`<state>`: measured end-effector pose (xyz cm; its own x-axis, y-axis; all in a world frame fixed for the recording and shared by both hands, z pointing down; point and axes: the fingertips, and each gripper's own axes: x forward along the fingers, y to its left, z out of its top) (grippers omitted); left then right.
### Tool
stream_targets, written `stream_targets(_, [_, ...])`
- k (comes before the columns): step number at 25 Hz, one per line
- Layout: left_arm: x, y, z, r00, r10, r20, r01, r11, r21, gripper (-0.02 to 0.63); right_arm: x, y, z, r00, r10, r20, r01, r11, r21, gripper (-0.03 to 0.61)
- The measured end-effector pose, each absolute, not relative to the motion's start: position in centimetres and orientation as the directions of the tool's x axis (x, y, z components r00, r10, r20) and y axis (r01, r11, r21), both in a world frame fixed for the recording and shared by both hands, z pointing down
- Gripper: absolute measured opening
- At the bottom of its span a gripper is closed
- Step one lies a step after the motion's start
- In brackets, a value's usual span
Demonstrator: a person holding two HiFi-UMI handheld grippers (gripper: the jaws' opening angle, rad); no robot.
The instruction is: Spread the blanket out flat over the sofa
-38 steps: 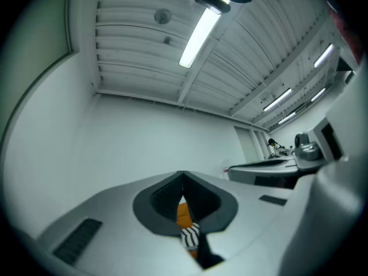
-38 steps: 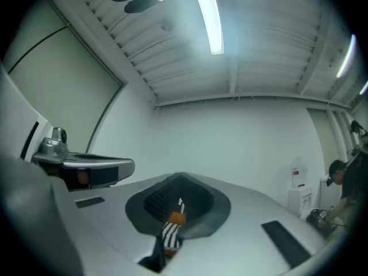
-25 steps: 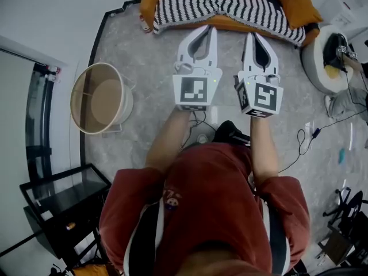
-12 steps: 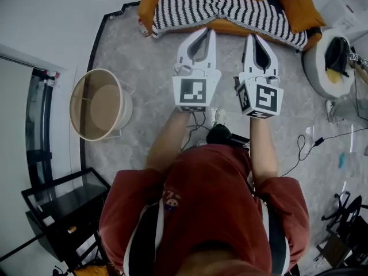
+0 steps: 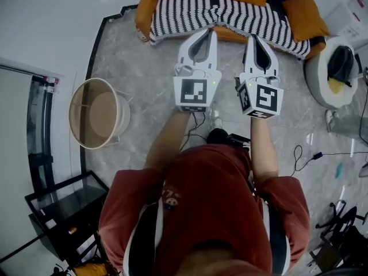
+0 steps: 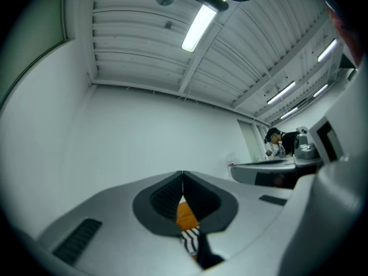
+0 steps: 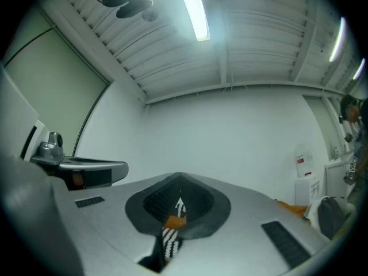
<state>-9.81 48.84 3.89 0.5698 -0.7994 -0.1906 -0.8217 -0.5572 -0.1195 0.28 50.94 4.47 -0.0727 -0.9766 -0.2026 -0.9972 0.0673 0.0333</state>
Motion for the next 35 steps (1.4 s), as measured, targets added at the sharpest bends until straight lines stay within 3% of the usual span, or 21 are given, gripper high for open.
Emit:
stream_targets(15, [-1.4,38.7,5.6,0.52,-0.842,-0.146,-0.853,-0.501,-0.149,0.017,10.5,41.0,6.3,-0.098,-0.98,-0.175,-0.995,0.098,0.011,0.012])
stream_targets(35, [0.6,28.3,6.9,0.563,-0.811,-0.158,-0.826,-0.55,-0.123,0.017,11.7,30.8,7.8,-0.077,-0.983,-0.169,-0.997,0.072,0.036,0.012])
